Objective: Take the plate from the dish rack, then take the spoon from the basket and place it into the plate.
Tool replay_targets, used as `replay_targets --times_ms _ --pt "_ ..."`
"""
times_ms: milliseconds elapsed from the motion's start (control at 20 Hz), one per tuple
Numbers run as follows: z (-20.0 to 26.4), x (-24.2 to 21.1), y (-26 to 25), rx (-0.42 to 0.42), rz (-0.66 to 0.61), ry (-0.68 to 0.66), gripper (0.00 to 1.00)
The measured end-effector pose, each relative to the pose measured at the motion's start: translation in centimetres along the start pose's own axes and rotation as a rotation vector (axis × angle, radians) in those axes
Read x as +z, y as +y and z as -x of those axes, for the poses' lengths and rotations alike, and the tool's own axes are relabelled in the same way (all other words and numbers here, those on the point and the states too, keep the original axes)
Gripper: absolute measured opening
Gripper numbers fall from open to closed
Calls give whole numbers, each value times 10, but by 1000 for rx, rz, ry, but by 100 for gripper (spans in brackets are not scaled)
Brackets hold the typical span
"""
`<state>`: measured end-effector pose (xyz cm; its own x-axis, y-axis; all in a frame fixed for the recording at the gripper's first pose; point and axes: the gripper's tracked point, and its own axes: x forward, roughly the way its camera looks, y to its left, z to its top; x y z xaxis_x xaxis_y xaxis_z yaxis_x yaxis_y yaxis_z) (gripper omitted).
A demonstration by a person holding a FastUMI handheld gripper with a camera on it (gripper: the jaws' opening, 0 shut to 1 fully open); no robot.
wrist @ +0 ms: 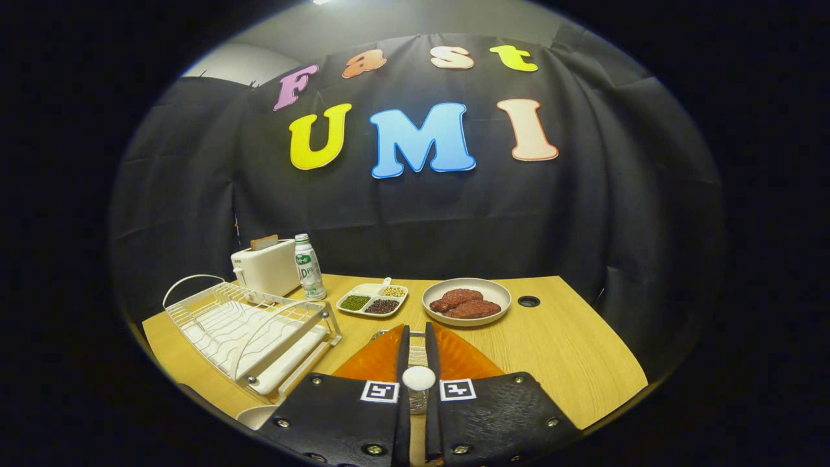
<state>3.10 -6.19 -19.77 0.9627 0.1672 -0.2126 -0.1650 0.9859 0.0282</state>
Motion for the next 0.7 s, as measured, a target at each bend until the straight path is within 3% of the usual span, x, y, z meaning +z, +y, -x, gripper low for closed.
replay_targets --times_ms 400,700 --pt "42 47 -1 -34 43 -15 9" --pt "74 58 7 -51 51 -4 9"
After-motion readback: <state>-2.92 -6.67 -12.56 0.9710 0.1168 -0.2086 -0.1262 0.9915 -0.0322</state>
